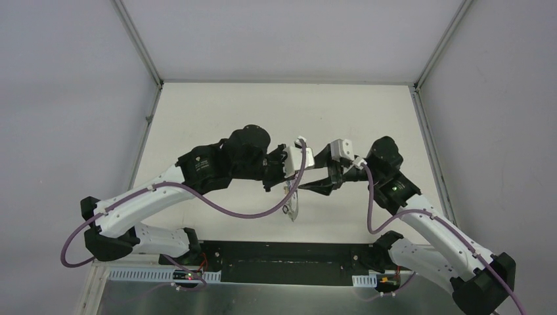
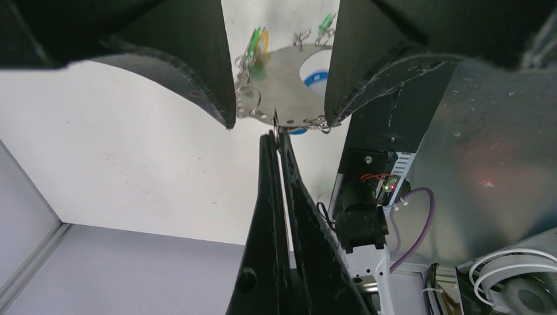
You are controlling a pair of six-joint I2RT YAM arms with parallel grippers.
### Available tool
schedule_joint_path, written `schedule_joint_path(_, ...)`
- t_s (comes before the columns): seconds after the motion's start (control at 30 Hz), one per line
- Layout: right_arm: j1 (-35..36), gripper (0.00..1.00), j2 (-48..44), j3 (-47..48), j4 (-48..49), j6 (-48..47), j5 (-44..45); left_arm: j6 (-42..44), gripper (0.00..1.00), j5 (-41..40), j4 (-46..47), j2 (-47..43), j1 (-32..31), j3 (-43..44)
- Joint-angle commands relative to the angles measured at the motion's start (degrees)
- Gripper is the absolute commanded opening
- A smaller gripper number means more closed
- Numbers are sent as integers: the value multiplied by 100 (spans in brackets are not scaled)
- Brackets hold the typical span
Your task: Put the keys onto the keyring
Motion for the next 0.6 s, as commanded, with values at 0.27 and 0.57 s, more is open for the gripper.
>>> schedule_joint_path(0.27, 1054, 52, 347, -217, 1233, 540, 1491, 400, 0, -142, -2842, 1028, -19, 1994)
schedule_joint_path(0.57, 1221, 43, 377, -587, 1950, 879, 2209, 448, 0, -135, -3236, 1235, -23, 2605)
